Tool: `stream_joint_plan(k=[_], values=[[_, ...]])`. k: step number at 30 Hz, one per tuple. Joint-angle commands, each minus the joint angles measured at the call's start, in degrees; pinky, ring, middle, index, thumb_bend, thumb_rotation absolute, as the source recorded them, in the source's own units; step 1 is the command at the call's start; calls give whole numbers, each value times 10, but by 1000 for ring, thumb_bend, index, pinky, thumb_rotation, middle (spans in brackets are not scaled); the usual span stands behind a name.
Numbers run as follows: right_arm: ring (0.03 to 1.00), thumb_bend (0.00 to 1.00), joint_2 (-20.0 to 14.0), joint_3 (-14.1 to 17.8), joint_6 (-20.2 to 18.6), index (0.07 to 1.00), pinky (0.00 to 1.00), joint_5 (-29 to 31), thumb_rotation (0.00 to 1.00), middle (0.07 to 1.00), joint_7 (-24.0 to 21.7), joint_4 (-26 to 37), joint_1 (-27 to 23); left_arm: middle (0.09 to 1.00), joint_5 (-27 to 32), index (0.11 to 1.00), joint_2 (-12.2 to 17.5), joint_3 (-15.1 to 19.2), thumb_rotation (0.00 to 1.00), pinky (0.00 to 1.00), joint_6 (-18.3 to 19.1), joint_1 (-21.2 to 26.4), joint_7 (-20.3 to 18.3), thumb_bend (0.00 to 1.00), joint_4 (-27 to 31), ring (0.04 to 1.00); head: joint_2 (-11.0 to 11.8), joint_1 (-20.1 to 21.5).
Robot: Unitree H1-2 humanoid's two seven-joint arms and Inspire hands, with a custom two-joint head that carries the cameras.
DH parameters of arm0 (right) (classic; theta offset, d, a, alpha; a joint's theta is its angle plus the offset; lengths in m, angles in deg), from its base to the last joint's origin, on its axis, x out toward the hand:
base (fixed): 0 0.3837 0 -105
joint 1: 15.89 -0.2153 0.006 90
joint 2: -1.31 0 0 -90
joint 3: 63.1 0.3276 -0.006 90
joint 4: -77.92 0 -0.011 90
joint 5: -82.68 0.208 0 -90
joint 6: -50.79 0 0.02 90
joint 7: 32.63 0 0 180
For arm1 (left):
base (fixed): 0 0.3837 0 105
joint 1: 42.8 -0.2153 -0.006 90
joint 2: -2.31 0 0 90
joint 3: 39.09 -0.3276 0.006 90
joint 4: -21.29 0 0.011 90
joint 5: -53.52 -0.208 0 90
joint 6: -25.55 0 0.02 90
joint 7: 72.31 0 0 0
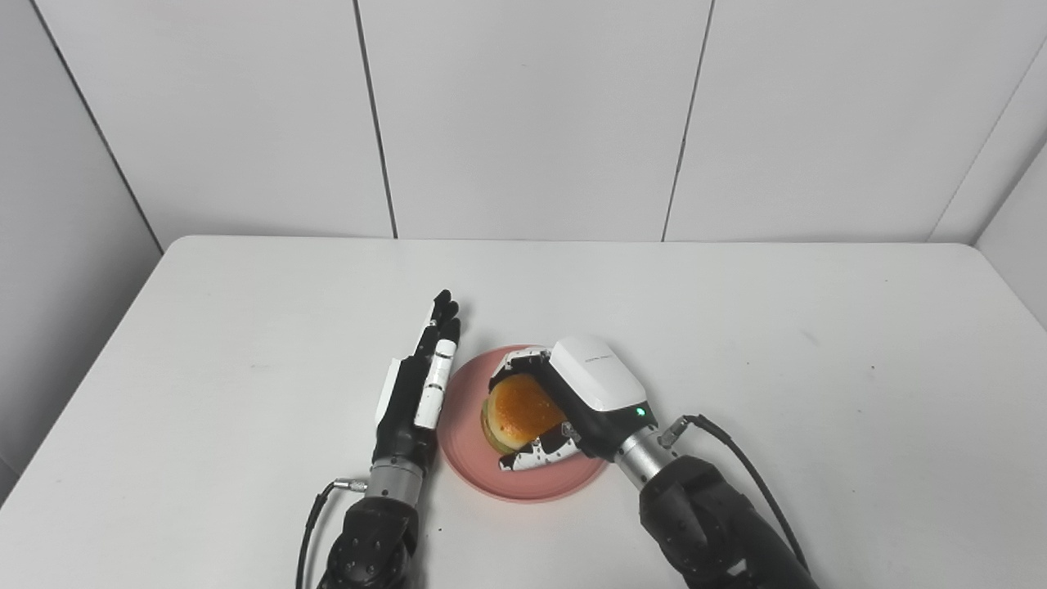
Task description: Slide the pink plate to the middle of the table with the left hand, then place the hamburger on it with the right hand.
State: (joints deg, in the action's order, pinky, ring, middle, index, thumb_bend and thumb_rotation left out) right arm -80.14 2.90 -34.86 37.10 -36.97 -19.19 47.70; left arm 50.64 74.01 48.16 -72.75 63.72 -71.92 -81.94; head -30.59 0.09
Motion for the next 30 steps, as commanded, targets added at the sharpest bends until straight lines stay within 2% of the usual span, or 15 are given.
stream_joint_plan(k=[1, 2, 4, 7, 12, 17, 21, 23, 26, 27, 30], values=[[748, 612, 0, 4, -1, 765, 655, 3, 543, 757, 5, 22, -12, 996, 2, 988, -1, -2, 1000, 975, -9, -36, 0, 540, -39, 983, 0, 0], [783, 630, -1, 4, 1, 788, 693, 2, 601, 789, 6, 23, -11, 999, 6, 996, -1, -1, 1000, 975, -8, -36, -2, 540, -39, 989, 0, 0], [824, 640, -2, 2, -3, 804, 741, -4, 640, 831, 2, 30, -10, 1000, 10, 1000, -2, 0, 1000, 978, -5, -36, -5, 540, -37, 996, -1, 2], [849, 642, -4, 0, -6, 810, 775, -14, 649, 856, -1, 40, -8, 1000, 8, 1000, 0, 0, 1000, 981, -2, -38, -5, 541, -33, 999, -2, 2], [939, 658, -6, 3, -2, 895, 926, -16, 713, 948, -1, 50, -4, 1000, 11, 999, 0, 1, 1000, 975, 2, -39, -5, 542, -30, 992, -2, 5], [984, 669, -3, 11, 2, 931, 981, -10, 726, 989, 11, 54, 1, 1000, 16, 992, -1, 4, 1000, 969, -1, -41, -2, 538, -27, 988, -2, 5], [1000, 678, 0, 23, 15, 971, 978, 4, 750, 1000, 32, 56, 9, 987, 8, 980, -2, 4, 1000, 977, 3, -42, 6, 546, -23, 971, -2, 4], [1000, 680, 5, 33, 21, 989, 976, 26, 755, 1000, 42, 58, 16, 980, -1, 974, 1, 3, 1000, 975, 6, -43, 12, 560, -22, 966, -4, 2], [1000, 691, 13, 58, 42, 999, 965, 89, 782, 1000, 56, 46, 33, 981, 22, 976, 2, 12, 1000, 983, 2, -40, -1, 577, -27, 969, -2, -1], [1000, 704, 15, 65, 48, 1000, 947, 106, 842, 1000, 59, 41, 38, 993, 29, 990, 2, 14, 1000, 995, 1, -40, -6, 570, -29, 979, -2, -1], [1000, 695, 30, 93, 72, 1000, 939, 173, 877, 1000, 74, 22, 56, 999, 39, 998, 3, 18, 1000, 994, 3, -42, -8, 564, -23, 982, -1, -1]])
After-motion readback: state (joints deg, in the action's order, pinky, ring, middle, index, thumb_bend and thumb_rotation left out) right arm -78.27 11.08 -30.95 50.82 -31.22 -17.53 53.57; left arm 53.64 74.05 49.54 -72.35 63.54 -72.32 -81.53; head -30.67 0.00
